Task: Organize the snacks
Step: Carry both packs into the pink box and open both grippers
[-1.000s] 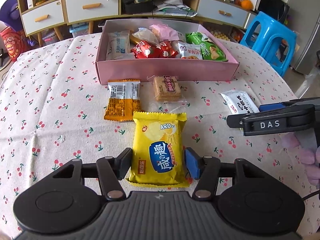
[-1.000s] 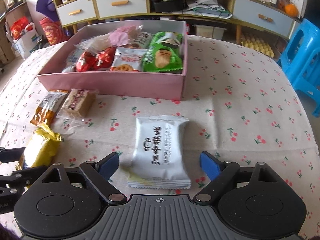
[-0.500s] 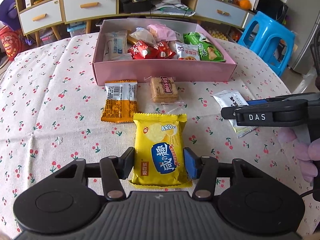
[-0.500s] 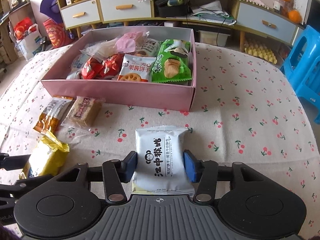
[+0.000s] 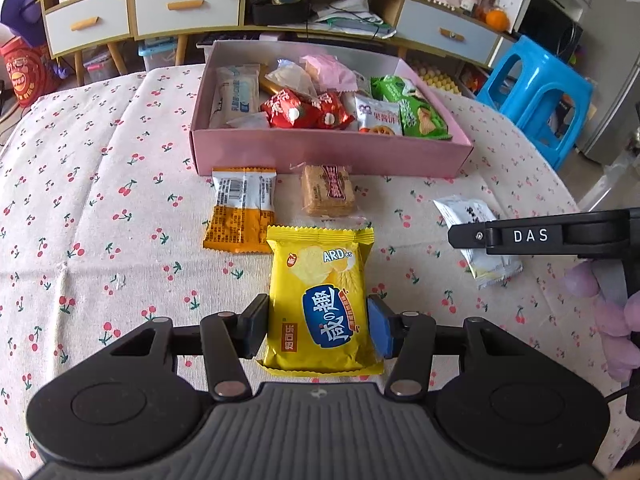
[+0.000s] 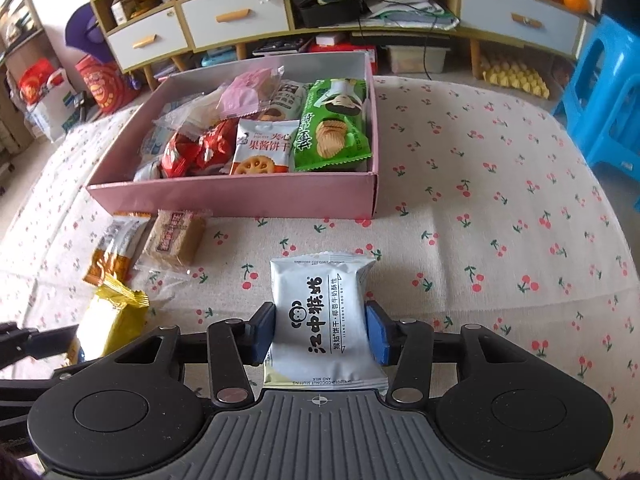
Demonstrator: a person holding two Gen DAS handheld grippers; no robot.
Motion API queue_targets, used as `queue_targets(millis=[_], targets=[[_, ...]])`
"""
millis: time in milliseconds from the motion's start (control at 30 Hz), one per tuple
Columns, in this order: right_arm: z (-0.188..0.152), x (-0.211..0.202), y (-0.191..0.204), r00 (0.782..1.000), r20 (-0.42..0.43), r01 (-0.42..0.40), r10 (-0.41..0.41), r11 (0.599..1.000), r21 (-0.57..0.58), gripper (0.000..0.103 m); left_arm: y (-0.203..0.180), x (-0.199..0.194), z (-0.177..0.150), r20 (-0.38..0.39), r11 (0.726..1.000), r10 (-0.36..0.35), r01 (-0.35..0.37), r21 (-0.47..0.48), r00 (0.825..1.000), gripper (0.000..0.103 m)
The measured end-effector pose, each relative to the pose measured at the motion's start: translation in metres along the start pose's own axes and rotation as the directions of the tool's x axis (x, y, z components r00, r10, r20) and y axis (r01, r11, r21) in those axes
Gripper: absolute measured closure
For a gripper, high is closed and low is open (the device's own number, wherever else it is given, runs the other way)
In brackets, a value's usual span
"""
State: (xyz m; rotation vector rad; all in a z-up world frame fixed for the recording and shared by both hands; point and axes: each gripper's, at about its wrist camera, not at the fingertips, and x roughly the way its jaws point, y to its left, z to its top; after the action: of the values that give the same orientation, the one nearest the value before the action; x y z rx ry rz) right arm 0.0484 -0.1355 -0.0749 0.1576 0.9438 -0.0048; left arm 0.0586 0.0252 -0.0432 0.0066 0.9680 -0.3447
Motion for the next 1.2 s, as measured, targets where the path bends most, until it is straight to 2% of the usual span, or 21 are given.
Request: queue_targets(millis=[267,467,600,767,900,1067,1200], targets=[[0.01,-0.013,-0.009,0.997,-0.01,-0.072,0.074,0.99,0.124,0.056,0.002,-0.013,0.013,0.049,0.999,-0.014,0.015,-0.031,0.999,0.055],[0.027,-0.024,-0.012,0.99,0.043,-0.138,0.132,0.967,0.213,0.056,0.005,-0.018,0.028,0.099,0.995,0.007,0.003,-0.098,0.995,0.055],[0.046,-0.022,-0.014,0.983,0.068,-0.182,0.17,0.949,0.257,0.056,0.008,-0.015,0.05,0.124,0.994,0.028,-0.015,-0.105,0.992,0.055],[0.073,-0.012,-0.012,0.967,0.164,-0.231,0.194,0.941,0.247,0.056,0.016,-0.001,0.078,0.211,0.994,0.053,-0.031,-0.109,0.976,0.055],[0.084,0.005,-0.014,0.954,0.214,-0.262,0.211,0.933,0.247,0.056,0.022,0.018,0.087,0.27,0.993,0.064,-0.033,-0.118,0.961,0.055],[0.088,0.027,-0.015,0.942,0.248,-0.283,0.228,0.934,0.216,0.056,0.032,0.043,0.09,0.284,0.99,0.095,-0.061,-0.126,0.954,0.055],[0.089,0.04,-0.01,0.941,0.252,-0.272,0.225,0.947,0.17,0.056,0.037,0.05,0.086,0.286,0.988,0.118,-0.085,-0.126,0.951,0.055]])
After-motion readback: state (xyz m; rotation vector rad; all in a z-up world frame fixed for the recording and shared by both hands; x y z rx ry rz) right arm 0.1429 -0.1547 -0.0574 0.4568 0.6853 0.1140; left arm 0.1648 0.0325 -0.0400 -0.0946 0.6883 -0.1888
